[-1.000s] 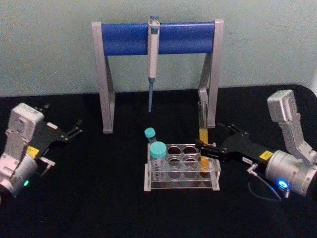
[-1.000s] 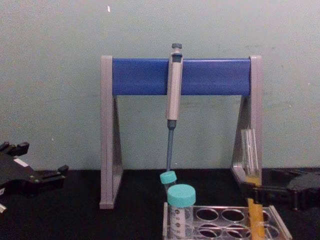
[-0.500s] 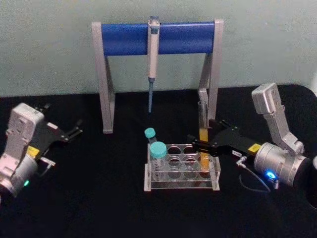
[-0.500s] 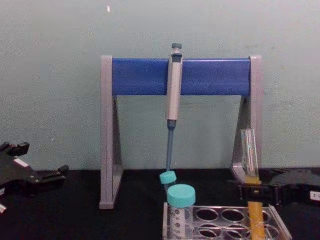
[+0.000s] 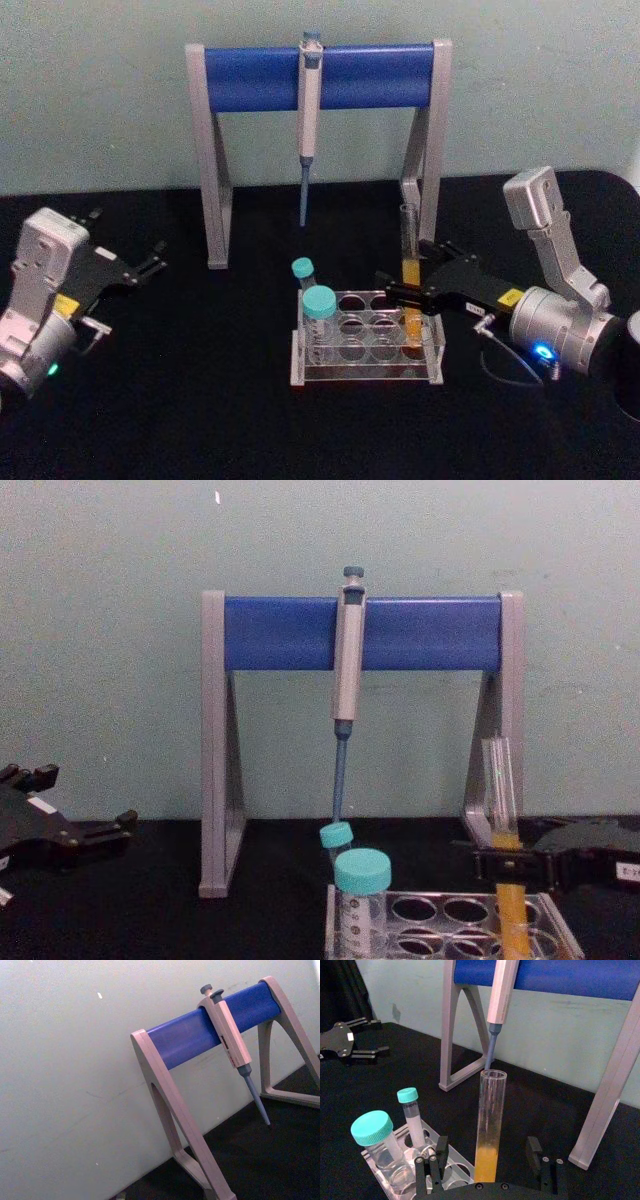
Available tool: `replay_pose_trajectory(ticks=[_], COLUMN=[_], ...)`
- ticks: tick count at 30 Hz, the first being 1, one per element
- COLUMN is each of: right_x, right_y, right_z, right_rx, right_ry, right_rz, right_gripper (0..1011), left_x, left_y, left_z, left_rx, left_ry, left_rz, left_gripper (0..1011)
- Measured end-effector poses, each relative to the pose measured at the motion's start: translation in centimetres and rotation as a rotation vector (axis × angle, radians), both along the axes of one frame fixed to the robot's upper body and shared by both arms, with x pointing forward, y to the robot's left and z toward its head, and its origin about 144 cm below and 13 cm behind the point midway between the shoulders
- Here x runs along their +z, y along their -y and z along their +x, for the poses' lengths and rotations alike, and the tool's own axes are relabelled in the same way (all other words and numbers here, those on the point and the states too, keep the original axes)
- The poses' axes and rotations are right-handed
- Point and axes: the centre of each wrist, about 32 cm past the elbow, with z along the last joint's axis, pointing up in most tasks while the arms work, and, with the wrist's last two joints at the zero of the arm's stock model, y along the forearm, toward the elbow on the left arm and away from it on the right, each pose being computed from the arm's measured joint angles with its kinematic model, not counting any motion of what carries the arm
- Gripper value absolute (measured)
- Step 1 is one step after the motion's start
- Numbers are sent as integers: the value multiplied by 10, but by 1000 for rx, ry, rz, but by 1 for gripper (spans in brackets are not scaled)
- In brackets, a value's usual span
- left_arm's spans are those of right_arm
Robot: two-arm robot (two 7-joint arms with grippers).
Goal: Pick up the test tube from the test tube rack, shake it, then place it back into the test tube rack.
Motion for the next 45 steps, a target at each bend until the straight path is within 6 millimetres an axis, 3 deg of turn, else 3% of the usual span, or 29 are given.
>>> replay_pose_trajectory(ticks=[9, 27, 45], right_x=[0, 0, -5], right_y=[0, 0, 1], right_z=[0, 0, -4], right_rx=[-1, 0, -4], right_ry=[0, 0, 41], right_rz=[1, 2, 32], right_gripper=[836, 246, 232], left_x=[0, 0, 0], left_y=[0, 0, 0], left_z=[0, 0, 0], left_rx=[0, 0, 0], left_ry=[0, 0, 0], left_rz=[0, 0, 0], left_gripper=[1002, 1001, 1001])
